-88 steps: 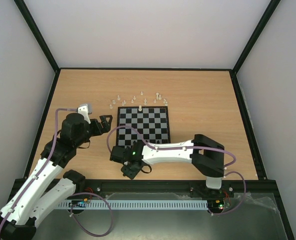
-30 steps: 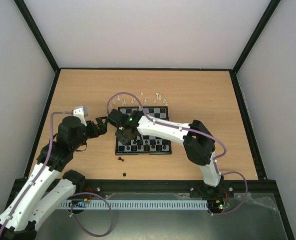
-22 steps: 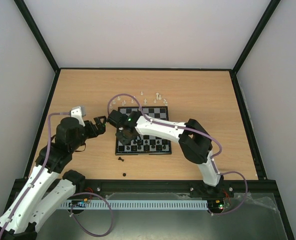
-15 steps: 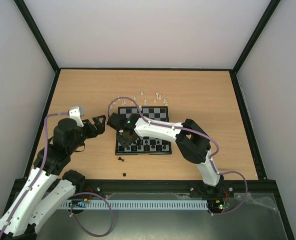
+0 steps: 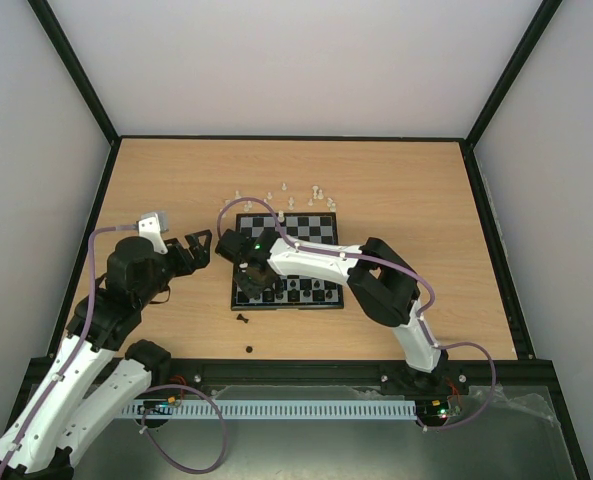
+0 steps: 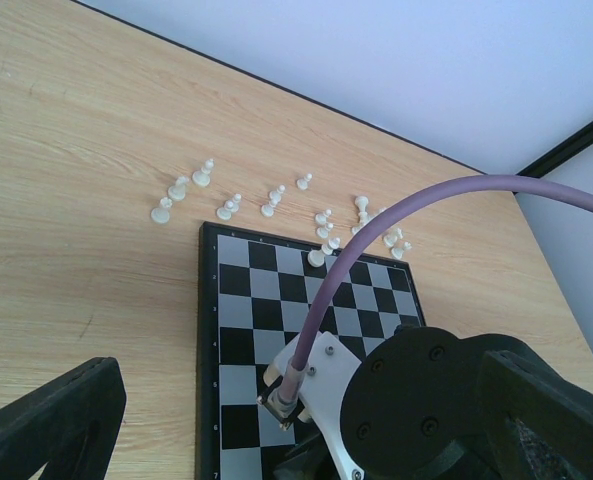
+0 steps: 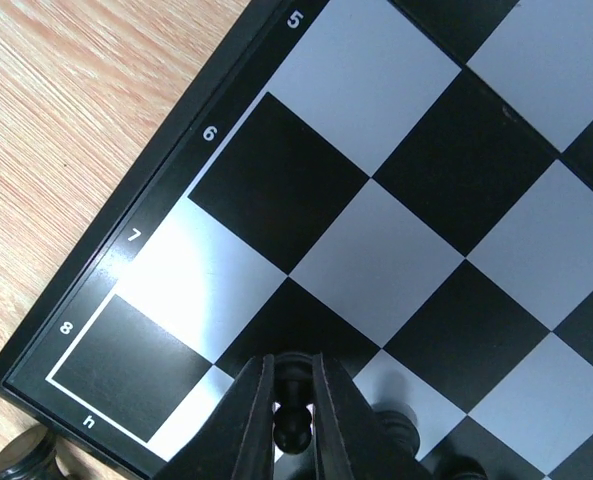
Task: Set up the chess pieces on the board
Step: Place the chess piece on the chessboard, then pick up the chess piece at the center of the board.
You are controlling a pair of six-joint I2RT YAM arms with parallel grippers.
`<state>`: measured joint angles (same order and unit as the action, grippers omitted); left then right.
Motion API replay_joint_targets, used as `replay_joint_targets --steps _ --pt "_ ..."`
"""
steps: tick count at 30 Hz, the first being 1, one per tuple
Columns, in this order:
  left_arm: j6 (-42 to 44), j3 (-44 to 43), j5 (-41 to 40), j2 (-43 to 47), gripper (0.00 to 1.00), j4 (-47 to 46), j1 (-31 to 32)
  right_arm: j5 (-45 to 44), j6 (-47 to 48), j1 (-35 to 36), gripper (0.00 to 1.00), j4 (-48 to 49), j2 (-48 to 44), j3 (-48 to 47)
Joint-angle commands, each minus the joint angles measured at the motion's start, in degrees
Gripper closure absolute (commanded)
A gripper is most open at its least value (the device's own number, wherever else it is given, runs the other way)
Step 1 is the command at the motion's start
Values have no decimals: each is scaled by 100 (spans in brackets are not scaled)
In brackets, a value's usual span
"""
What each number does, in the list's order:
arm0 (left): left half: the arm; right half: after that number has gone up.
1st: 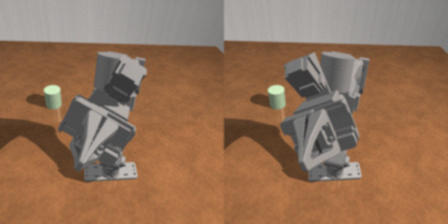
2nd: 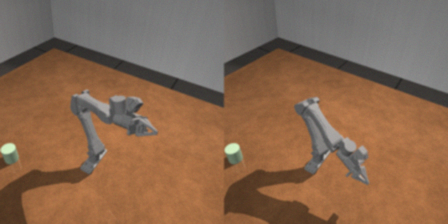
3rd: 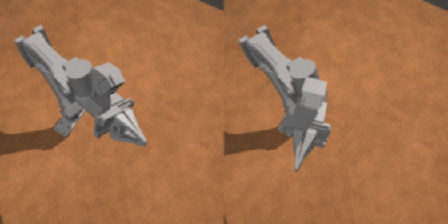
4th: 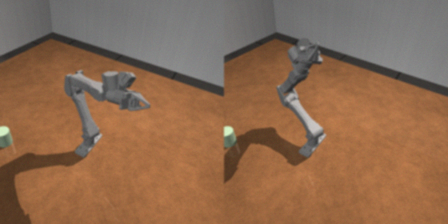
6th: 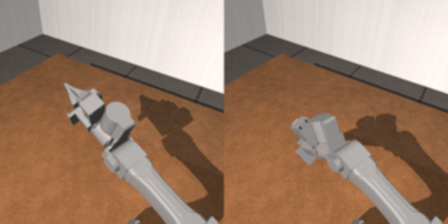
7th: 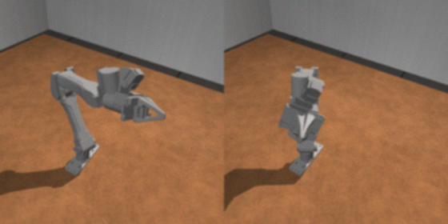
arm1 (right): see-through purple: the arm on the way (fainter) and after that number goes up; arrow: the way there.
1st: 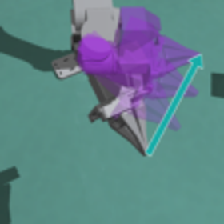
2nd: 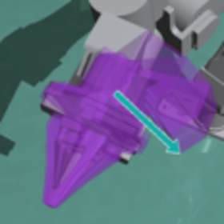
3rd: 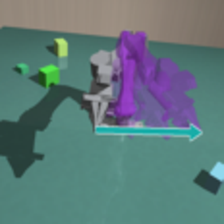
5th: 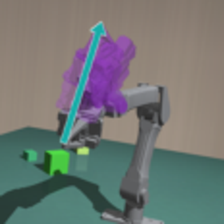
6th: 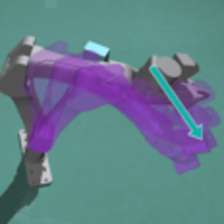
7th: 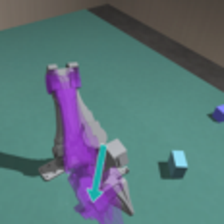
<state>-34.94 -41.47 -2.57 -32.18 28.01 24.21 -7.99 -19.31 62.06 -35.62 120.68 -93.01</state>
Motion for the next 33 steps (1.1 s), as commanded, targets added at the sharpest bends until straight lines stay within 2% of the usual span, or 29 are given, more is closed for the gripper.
replay_joint_targets --steps 1,8,14,19,25,33 --pt "4 -155 20 19 1 -61 14 -12 -11 -33 87 -78 10 73" --pt "-3 -180 11 22 1 -47 14 -47 -3 -49 83 -37 -109 55" --pt "13 -306 -7 23 1 -9 14 -26 -21 -51 76 150 -658 211" --pt "24 -474 -12 65 1 44 14 -11 -149 -10 76 170 -1197 609" --pt "33 -722 -68 206 1 186 14 -78 -304 623 67 90 -1860 1067" --pt "44 -1052 -68 339 1 385 14 237 -482 1463 63 38 -1631 1369"
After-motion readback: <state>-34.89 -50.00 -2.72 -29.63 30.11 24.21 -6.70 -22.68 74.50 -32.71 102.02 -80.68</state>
